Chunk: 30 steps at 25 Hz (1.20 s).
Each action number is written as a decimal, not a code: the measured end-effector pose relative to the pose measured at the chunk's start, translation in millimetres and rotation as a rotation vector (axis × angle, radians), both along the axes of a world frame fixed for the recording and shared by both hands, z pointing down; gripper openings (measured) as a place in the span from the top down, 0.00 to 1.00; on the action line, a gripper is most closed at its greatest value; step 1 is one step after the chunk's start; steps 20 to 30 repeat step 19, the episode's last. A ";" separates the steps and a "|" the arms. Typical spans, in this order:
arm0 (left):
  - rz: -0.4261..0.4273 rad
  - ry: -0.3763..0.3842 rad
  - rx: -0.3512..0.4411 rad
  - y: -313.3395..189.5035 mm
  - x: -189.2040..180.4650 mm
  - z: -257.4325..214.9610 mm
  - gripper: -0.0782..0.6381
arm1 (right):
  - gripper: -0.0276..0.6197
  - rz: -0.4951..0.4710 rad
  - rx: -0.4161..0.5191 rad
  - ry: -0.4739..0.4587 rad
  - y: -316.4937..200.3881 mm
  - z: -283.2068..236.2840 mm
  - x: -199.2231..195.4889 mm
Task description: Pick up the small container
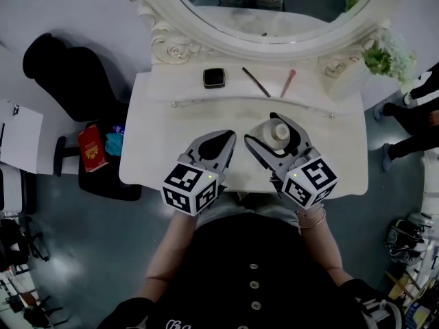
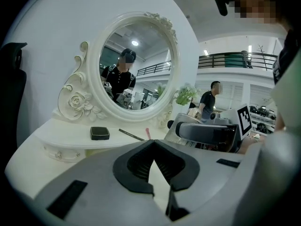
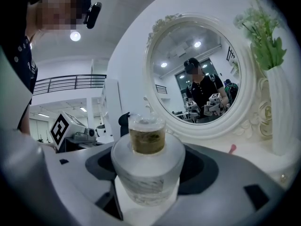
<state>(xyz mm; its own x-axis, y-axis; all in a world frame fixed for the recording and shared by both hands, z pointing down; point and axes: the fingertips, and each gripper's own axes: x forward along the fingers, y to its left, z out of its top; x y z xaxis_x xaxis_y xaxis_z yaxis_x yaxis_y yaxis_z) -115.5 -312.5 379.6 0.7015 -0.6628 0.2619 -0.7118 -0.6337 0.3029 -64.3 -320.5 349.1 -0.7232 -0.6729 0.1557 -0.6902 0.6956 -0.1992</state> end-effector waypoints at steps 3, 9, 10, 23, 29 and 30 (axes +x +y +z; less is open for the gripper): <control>0.008 -0.002 -0.001 1.0 2.4 0.0 0.87 | 0.43 0.006 -0.017 0.013 -0.1 1.8 -0.3; 0.008 -0.004 -0.003 0.4 2.9 1.1 0.87 | 0.43 0.001 -0.027 0.014 -0.7 3.2 -0.4; 0.007 -0.004 -0.003 0.4 2.8 1.4 0.87 | 0.43 0.000 -0.030 0.011 -0.8 3.5 -0.5; 0.003 -0.005 -0.005 -1.3 3.5 5.1 0.87 | 0.43 0.000 -0.026 0.017 -2.7 5.1 1.6; 0.003 -0.005 -0.005 -1.3 3.5 5.1 0.87 | 0.43 0.000 -0.026 0.017 -2.7 5.1 1.6; 0.003 -0.005 -0.005 -1.3 3.5 5.1 0.87 | 0.43 0.000 -0.026 0.017 -2.7 5.1 1.6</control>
